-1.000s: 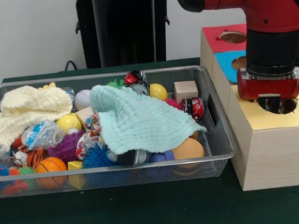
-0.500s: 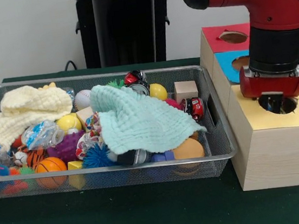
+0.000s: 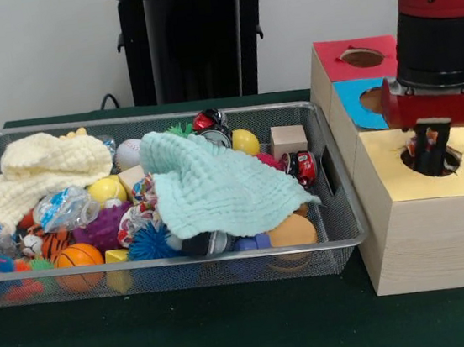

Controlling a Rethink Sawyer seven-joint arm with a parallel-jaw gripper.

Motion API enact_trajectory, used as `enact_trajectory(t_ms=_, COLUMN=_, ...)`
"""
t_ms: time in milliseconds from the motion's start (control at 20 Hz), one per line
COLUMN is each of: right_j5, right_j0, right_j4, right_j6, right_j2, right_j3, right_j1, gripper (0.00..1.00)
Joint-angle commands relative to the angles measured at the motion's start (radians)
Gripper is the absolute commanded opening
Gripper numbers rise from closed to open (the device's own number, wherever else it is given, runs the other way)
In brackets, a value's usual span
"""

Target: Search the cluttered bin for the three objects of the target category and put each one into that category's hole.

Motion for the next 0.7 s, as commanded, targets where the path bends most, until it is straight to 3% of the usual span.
enact_trajectory(t_ms=50, right_j5=0.198, right_j0=-0.015, right_j4=0.023, right_j6=0.132, right_j2=0.03, right_j3=0.108, right_j1=-0.139, gripper=0.0)
enact_trajectory(t_ms=350, right_j5=0.232, right_j0=-0.04, right_j4=0.027, right_j6=0.111, right_j2=0.052, right_j3=0.122, right_j1=-0.181, gripper=0.0)
enact_trajectory(t_ms=700, right_j5=0.158, right_j0=-0.057, right_j4=0.021, right_j6=0.107, right_j2=0.072, right_j3=0.159, right_j1=-0.181, gripper=0.0)
